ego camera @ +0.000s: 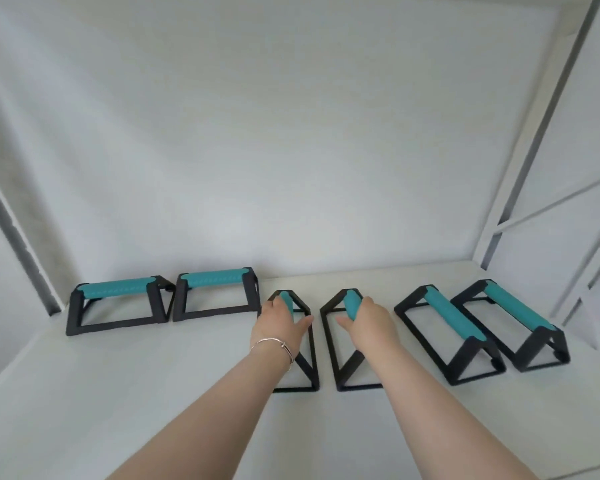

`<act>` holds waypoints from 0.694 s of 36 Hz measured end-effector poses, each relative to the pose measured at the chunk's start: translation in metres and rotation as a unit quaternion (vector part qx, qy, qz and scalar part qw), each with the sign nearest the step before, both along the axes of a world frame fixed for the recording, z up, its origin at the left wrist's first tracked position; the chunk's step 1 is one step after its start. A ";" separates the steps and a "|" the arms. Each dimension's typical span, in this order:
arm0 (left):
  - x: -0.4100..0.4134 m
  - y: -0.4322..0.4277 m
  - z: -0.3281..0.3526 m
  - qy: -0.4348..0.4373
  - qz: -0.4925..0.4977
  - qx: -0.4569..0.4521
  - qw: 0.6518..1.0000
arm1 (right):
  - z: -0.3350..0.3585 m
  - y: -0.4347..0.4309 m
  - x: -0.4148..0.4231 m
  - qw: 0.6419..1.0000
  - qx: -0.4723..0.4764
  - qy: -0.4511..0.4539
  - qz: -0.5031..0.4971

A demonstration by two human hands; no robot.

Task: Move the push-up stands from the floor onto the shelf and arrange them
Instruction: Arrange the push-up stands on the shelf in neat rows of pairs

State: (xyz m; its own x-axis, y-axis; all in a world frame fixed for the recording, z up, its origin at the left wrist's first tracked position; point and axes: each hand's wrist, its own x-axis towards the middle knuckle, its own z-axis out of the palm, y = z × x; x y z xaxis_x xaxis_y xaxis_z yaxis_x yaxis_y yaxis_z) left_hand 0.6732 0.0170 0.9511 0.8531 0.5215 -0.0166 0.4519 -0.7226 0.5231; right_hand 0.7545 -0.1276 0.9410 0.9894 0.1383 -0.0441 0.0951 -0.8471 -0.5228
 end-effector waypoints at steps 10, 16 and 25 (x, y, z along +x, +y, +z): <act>-0.016 0.007 0.002 0.027 0.010 0.044 0.999 | 0.011 -0.019 0.004 0.996 -0.060 -0.015 0.067; -0.059 0.035 0.006 0.016 0.003 0.050 0.999 | 0.016 -0.012 0.000 0.989 -0.055 -0.007 0.137; -0.116 0.094 0.015 0.035 -0.034 0.052 0.997 | 0.021 0.026 -0.016 0.970 -0.023 0.013 0.240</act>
